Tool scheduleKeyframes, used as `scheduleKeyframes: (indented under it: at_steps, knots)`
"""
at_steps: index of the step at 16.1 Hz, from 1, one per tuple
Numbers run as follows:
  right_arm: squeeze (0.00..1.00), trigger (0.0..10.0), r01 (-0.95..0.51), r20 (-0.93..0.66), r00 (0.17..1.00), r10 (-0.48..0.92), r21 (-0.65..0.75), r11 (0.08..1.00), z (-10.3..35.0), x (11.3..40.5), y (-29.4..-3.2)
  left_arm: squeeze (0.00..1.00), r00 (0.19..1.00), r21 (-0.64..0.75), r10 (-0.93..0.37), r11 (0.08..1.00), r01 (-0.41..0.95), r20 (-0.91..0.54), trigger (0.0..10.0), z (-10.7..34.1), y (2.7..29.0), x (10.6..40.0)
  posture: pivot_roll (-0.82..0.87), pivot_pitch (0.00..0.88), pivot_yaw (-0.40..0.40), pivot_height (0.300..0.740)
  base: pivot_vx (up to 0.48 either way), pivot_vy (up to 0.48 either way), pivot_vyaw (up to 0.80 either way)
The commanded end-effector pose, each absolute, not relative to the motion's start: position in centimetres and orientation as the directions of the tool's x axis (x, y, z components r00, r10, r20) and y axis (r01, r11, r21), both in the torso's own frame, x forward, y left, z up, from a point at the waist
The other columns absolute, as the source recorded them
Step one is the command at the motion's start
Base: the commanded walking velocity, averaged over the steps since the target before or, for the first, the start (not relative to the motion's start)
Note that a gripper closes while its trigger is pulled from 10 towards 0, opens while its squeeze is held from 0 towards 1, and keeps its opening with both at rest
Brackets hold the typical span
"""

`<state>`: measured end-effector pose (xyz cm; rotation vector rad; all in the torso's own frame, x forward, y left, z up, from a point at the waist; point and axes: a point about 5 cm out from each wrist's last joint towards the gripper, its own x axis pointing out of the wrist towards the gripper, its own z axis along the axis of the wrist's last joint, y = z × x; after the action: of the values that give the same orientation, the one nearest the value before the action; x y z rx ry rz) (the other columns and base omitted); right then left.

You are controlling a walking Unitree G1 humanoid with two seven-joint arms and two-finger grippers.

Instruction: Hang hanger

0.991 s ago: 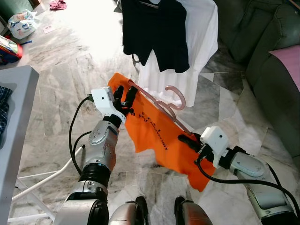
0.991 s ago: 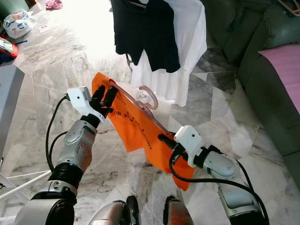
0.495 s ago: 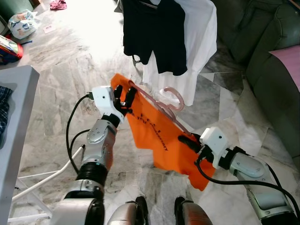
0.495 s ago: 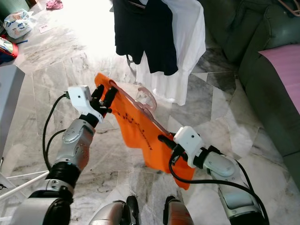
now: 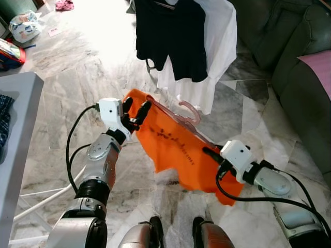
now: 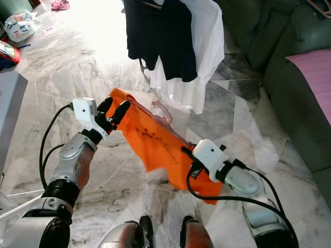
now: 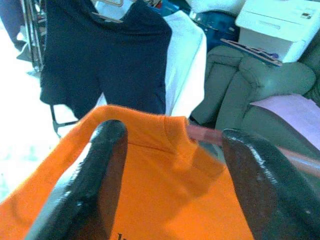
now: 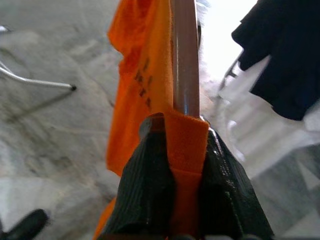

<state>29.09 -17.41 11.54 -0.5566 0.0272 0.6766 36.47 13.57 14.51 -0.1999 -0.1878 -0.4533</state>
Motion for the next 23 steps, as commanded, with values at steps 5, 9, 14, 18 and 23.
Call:
scheduleKeyframes:
  at_steps: [5, 9, 14, 18, 23]
  knots:
    - [0.0, 10.0, -0.489, -0.11, 0.843, 0.527, -0.565, 0.664, 12.4, 29.7, -17.6, 1.0, 0.912, -0.154, -0.374, 0.904, 0.399, 0.169, 10.0, 12.2, 14.1, 35.6, -0.1, 0.237, 0.072, 0.74, 0.0, 0.0, 0.0]
    - [0.0, 10.0, -0.544, -0.104, 0.803, 0.587, -0.532, 0.649, 12.1, 29.7, -16.0, 0.0, 0.917, -0.175, -0.356, 0.906, 0.386, 0.181, 10.0, 12.3, 12.9, 35.8, -0.09, 0.196, 0.045, 0.74, 0.0, 0.0, 0.0]
    - [0.0, 10.0, -0.64, -0.136, 0.727, 0.673, -0.489, 0.593, 11.2, 29.2, -13.9, 0.0, 0.967, -0.175, -0.236, 0.952, 0.25, 0.097, 10.0, 11.2, 12.5, 35.9, -0.04, 0.104, -0.006, 0.74, 0.0, 0.0, 0.0]
    - [0.0, 10.0, -0.648, -0.154, 0.725, 0.671, -0.485, 0.588, 10.8, 29.9, -13.7, 0.0, 0.973, -0.171, -0.219, 0.959, 0.228, 0.07, 10.0, 10.5, 11.7, 35.7, -0.05, 0.08, -0.017, 0.74, 0.0, 0.0, 0.0]
    - [0.0, 10.0, -0.663, -0.184, 0.725, 0.663, -0.444, 0.602, 9.5, 30.0, -12.5, 0.0, 0.964, -0.127, -0.263, 0.956, 0.264, 0.024, 10.0, 9.6, 10.7, 35.3, -0.03, 0.048, -0.062, 0.74, 0.0, 0.0, 0.0]
